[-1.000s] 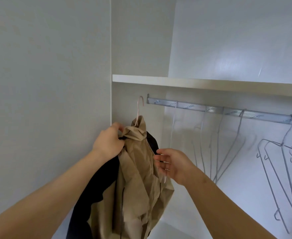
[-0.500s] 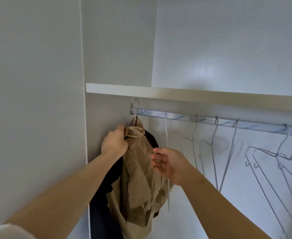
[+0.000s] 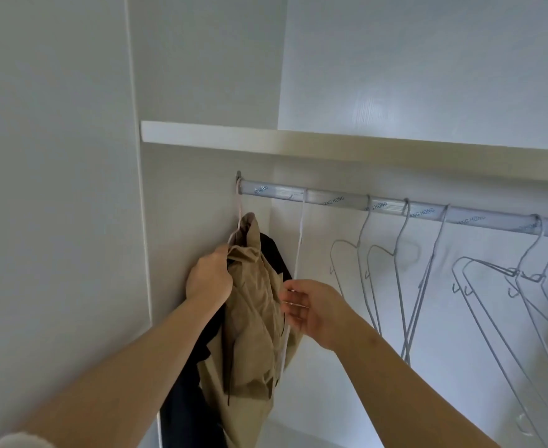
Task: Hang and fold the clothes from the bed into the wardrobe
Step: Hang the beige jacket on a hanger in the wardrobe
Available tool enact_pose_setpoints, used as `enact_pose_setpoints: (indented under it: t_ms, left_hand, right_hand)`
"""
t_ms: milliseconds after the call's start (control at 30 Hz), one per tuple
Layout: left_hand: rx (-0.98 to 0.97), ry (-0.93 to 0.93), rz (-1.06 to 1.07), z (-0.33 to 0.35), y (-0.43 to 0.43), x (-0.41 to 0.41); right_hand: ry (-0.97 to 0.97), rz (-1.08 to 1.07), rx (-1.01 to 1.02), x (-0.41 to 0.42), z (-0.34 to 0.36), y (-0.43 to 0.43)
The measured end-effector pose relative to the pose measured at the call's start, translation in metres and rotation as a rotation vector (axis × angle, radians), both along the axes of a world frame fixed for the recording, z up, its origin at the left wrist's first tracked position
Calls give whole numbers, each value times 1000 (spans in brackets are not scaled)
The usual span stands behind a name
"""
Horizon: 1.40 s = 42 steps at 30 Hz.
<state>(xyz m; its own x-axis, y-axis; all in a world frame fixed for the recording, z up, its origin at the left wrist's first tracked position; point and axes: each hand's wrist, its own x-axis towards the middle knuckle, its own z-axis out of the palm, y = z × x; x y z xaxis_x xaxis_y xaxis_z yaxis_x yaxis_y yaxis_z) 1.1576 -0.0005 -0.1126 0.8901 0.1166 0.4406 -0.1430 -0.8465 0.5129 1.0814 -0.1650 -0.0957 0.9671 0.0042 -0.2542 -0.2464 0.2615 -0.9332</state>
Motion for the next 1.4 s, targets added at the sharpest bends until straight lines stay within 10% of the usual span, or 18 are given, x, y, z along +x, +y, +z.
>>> enact_pose_setpoints:
  t_ms: [467,767,1400]
  left_hand:
    - [-78,-10,-10,-43,-18,-127]
    - [-752,600,-218,-102,-50,-242]
    - [-621,1204,-526,-206,3,-442]
  right_hand:
    - [91,-30,34,-80,-47,-10]
    - [288,-129,7,-181,-118,-25]
    - [555,-740,193,-456,-244,64]
